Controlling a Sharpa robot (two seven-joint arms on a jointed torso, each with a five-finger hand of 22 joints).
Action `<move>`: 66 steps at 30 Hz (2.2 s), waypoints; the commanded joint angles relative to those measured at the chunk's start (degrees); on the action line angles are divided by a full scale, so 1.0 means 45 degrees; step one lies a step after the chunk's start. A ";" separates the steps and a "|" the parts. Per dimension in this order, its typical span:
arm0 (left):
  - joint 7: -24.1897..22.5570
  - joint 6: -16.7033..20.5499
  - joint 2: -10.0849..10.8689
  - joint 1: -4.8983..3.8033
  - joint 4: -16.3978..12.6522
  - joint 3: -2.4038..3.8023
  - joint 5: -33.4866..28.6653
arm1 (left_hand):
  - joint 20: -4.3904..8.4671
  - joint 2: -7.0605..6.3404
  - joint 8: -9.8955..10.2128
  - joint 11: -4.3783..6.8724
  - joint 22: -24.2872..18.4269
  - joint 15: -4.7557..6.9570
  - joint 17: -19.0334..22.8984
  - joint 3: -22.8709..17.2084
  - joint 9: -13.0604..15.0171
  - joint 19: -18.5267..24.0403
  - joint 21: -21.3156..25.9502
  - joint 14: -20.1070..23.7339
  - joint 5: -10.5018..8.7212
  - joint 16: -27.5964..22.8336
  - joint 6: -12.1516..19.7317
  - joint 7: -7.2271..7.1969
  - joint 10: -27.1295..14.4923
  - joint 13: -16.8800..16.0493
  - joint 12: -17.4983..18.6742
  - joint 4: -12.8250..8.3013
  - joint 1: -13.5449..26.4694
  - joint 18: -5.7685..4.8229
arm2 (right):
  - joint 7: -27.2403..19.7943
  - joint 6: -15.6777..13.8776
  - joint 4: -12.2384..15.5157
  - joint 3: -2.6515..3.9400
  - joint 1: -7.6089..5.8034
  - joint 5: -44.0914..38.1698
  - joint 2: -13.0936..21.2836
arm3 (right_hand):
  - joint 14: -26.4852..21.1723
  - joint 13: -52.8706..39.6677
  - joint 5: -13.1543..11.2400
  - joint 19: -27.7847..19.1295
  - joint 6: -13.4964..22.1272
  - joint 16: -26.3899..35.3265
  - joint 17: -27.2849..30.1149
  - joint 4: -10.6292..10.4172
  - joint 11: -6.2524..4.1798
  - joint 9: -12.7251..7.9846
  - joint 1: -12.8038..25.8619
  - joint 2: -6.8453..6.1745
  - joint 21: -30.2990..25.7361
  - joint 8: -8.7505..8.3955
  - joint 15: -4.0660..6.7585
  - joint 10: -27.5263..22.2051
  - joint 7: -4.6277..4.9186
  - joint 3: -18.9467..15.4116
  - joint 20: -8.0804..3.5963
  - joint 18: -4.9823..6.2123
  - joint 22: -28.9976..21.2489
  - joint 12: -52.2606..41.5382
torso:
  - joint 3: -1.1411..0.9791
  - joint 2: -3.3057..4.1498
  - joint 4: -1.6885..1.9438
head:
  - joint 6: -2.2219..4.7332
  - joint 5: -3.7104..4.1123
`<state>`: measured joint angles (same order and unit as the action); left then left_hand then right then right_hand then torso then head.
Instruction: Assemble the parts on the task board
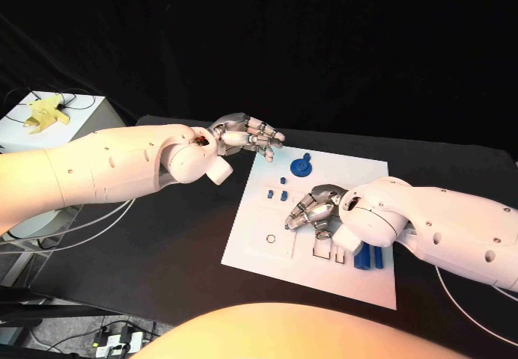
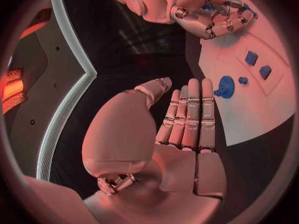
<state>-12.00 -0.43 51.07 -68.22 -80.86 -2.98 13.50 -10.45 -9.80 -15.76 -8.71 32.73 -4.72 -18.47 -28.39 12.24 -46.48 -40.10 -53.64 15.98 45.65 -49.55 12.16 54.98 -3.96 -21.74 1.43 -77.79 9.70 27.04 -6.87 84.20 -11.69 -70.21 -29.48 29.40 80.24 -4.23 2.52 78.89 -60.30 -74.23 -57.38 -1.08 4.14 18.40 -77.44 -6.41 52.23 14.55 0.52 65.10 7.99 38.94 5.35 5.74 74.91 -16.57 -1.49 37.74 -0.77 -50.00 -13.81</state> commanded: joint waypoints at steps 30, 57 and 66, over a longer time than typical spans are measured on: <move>0.0043 -0.0295 -0.0022 -0.0008 -0.0032 0.0006 0.0095 | -0.0051 0.0043 0.0078 -0.0015 -0.0010 -0.0086 -0.0015 -0.0046 -0.0016 -0.0048 0.0090 -0.0022 0.0056 -0.0050 0.0019 0.0041 -0.0056 -0.0018 0.0090 0.0051 -0.0057 0.0139 | -0.0142 0.0167 -0.0059 -0.0012 0.0069 -0.0152 -0.0105 | 0.0066 -0.0024 0.0078 0.0028 -0.0071 0.0033 0.0005 0.0141 -0.0008 0.0041 0.0055 0.0134 -0.0017 0.0043 -0.0042 0.0120 -0.0017 0.0006 0.0009 0.0058 0.1581 -0.0049 | 0.0000 0.0000 -0.0003 | 0.0001 -0.0010; 0.0072 -0.0289 0.0014 -0.0009 -0.0063 0.0004 0.0098 | -0.0051 0.0043 0.0078 -0.0015 -0.0010 -0.0086 -0.0015 -0.0046 -0.0016 -0.0048 0.0090 -0.0022 0.0056 -0.0050 0.0019 0.0041 -0.0056 -0.0018 0.0090 0.0051 -0.0057 0.0139 | 0.0018 0.0150 -0.0184 -0.0066 0.0071 -0.0705 -0.0220 | 0.0076 -0.0029 0.0079 0.0039 -0.0054 0.0016 -0.0038 0.0189 -0.0006 0.0071 0.0076 0.0152 0.0041 0.0050 -0.0044 0.0121 -0.0013 0.0012 0.0010 0.0050 0.1592 -0.0038 | 0.0005 0.0006 0.0002 | 0.0001 -0.0051; 0.0092 -0.0321 0.0009 -0.0009 -0.0059 0.0004 0.0101 | -0.0051 0.0043 0.0078 -0.0015 -0.0010 -0.0086 -0.0015 -0.0046 -0.0016 -0.0048 0.0090 -0.0022 0.0056 -0.0050 0.0019 0.0041 -0.0056 -0.0018 0.0090 0.0051 -0.0057 0.0139 | 0.0037 -0.0079 -0.0190 -0.0104 0.0089 -0.1142 -0.0256 | 0.0076 -0.0031 0.0080 0.0035 -0.0049 0.0015 -0.0041 0.0207 -0.0005 0.0081 0.0084 0.0148 0.0034 0.0053 -0.0044 0.0122 -0.0011 0.0009 0.0011 0.0051 0.1590 -0.0036 | -0.0003 0.0002 0.0000 | 0.0001 -0.0060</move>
<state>-11.41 -0.93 51.18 -68.23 -80.98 -3.00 13.93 -10.45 -9.80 -15.76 -8.71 32.73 -4.72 -18.45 -28.39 12.26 -46.48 -39.88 -53.64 15.98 45.66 -49.55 12.15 54.99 -3.96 -21.47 1.42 -77.79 9.70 27.04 -7.08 83.43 -11.95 -70.05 -32.28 28.28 80.23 -4.34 2.67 78.89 -60.33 -74.23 -57.50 -0.53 3.96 18.68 -76.98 -6.41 52.23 14.54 0.52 65.28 8.01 39.06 5.34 5.74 74.93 -16.56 -1.48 37.75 -0.76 -50.00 -14.07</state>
